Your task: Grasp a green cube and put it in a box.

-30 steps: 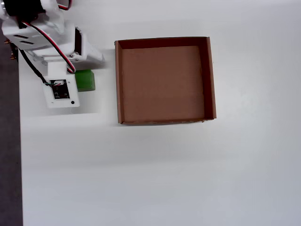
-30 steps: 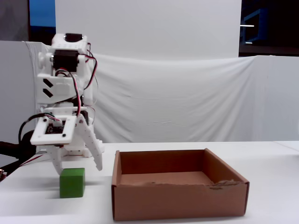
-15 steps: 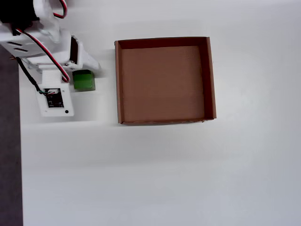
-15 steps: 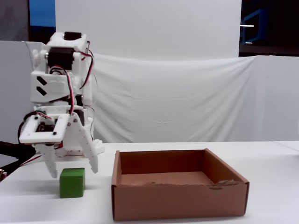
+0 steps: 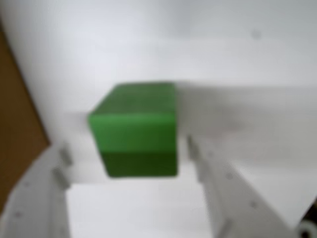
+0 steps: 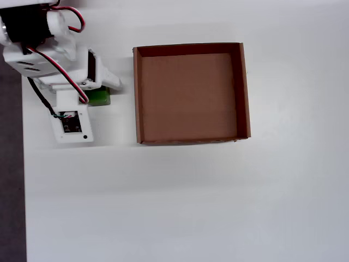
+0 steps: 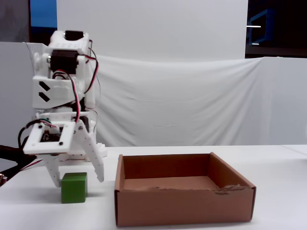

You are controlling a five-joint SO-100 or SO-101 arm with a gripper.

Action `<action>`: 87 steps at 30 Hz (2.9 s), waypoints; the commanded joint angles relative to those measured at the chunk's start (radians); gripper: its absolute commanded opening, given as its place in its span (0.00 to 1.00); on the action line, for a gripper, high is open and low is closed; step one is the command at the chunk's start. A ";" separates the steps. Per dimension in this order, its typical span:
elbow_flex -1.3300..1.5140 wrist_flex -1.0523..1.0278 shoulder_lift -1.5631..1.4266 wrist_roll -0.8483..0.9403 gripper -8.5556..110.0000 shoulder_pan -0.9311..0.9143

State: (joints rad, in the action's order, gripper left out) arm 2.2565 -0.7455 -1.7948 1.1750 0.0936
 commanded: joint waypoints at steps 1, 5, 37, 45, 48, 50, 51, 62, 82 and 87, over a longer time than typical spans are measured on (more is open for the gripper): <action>-0.048 0.011 -0.003 0.021 0.35 0.011; -0.034 0.012 -0.003 0.021 0.34 0.021; 0.026 0.069 -0.003 0.021 0.24 0.020; 0.028 0.072 -0.003 0.021 0.22 0.020; 0.028 0.074 -0.003 0.021 0.21 0.020; 0.028 0.074 -0.003 0.021 0.21 0.020; 0.028 0.074 -0.003 0.020 0.20 0.020; 0.011 0.037 -0.043 0.012 0.20 0.023; -0.133 -0.183 -0.199 0.008 0.19 0.103; -0.141 -0.199 -0.265 0.008 0.19 0.141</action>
State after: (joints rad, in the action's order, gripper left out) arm 2.1752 -0.9403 -1.9972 1.1750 0.2148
